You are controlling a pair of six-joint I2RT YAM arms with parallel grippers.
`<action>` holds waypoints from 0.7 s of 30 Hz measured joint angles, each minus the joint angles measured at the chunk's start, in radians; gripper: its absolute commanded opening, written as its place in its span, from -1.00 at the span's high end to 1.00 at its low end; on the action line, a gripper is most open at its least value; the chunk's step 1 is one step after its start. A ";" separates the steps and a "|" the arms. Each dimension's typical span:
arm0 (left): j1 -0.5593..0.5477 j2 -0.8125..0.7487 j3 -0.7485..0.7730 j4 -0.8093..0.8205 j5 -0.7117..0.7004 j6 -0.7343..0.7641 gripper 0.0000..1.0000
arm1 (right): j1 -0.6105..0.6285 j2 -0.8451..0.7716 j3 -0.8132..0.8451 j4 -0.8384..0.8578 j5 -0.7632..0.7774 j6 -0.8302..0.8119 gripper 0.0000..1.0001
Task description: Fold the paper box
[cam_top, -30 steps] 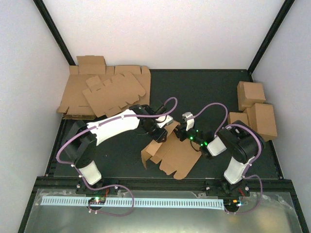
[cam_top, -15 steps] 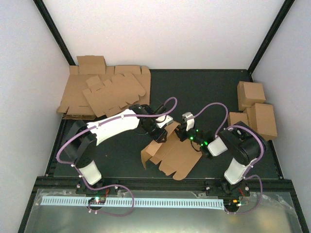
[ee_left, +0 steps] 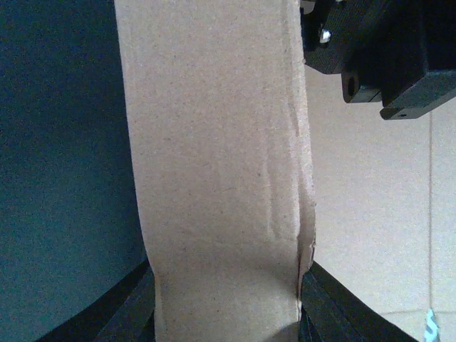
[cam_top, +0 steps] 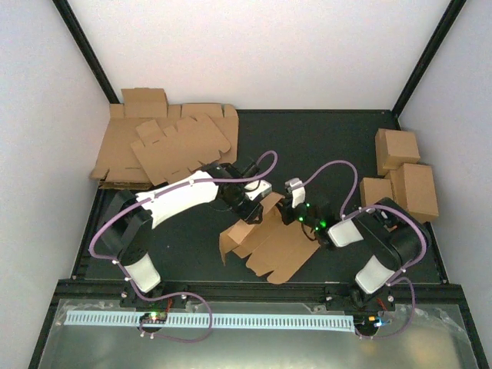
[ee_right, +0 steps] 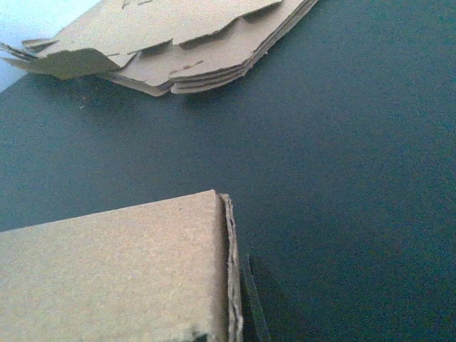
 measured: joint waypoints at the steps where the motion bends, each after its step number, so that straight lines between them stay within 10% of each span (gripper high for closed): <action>1: 0.002 0.000 0.000 0.000 0.001 0.001 0.14 | 0.004 -0.005 0.003 -0.017 0.008 -0.006 0.81; 9: 0.014 0.002 0.003 -0.010 0.018 0.023 0.14 | 0.010 -0.025 0.026 -0.093 0.035 -0.006 0.35; 21: 0.041 0.010 0.008 -0.031 0.058 0.061 0.13 | 0.013 -0.044 0.027 -0.166 0.016 -0.008 0.69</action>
